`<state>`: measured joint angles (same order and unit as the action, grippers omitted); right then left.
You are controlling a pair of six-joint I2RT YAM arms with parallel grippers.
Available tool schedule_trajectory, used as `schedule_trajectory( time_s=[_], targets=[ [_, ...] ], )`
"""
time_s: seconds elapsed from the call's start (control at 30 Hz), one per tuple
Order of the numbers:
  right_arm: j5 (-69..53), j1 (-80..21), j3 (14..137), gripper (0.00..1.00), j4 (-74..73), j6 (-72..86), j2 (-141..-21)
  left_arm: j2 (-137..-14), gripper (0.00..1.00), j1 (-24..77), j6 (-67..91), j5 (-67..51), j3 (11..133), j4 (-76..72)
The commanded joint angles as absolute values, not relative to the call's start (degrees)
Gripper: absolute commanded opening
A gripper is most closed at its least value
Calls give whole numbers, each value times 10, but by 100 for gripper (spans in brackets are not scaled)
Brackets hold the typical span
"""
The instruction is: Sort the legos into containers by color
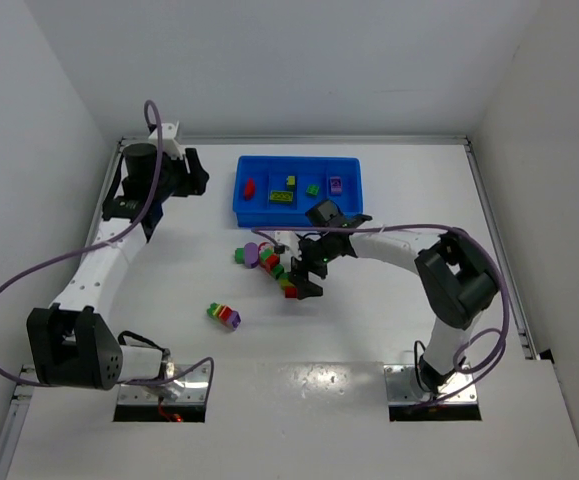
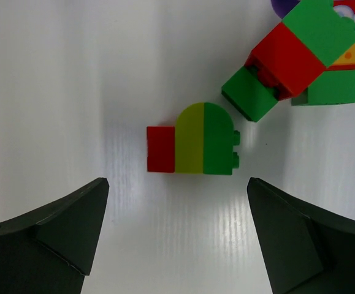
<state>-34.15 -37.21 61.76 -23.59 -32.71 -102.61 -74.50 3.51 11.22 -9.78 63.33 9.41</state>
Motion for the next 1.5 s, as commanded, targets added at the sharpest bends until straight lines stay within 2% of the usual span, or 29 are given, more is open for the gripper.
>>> schedule_trajectory(
  time_s=[0.0, 0.17, 0.6, 0.67, 0.7, 0.8, 0.83, 0.9, 0.93, 1.0, 1.07, 1.2, 1.3, 1.47],
  targets=[
    [-302, -389, 609, 96, -157, -338, -1030, -729, 63, 24, 115, -109, 622, 81],
    [-275, -401, 604, 99, -130, -332, -1041, -723, 63, 11, 110, -120, 611, 75],
    [-274, -427, 634, 99, -147, -332, -1087, -734, 63, -11, 110, -142, 600, 69],
    [-274, -427, 634, 96, -147, -332, -1093, -734, 63, -11, 110, -142, 600, 69],
    [-274, -427, 639, 93, -141, -332, -1099, -734, 63, -11, 105, -148, 600, 69],
    [-269, -427, 644, 76, -128, -320, -1105, -734, 63, -16, 105, -155, 588, 69],
    [-262, -427, 644, 60, -127, -320, -1105, -734, 63, -16, 105, -155, 588, 69],
    [-262, -427, 644, 44, -127, -315, -1105, -729, 63, -16, 105, -180, 583, 69],
    [-262, -427, 644, 28, -127, -315, -1095, -729, 63, -16, 111, -190, 577, 69],
    [-267, -416, 644, 15, -140, -315, -1079, -723, 62, -16, 121, -238, 566, 52],
    [-267, -411, 644, 10, -156, -315, -1036, -716, 61, -21, 147, -289, 554, 34],
    [-272, -390, 638, 10, -182, -315, -939, -703, 61, -6, 213, -450, 515, -24],
    [-253, -390, 612, 10, -176, -330, -882, -730, 61, 31, 227, -516, 515, -24],
    [-221, -404, 584, 10, -142, -381, -810, -765, 61, 76, 275, -542, 533, -61]
  ],
)
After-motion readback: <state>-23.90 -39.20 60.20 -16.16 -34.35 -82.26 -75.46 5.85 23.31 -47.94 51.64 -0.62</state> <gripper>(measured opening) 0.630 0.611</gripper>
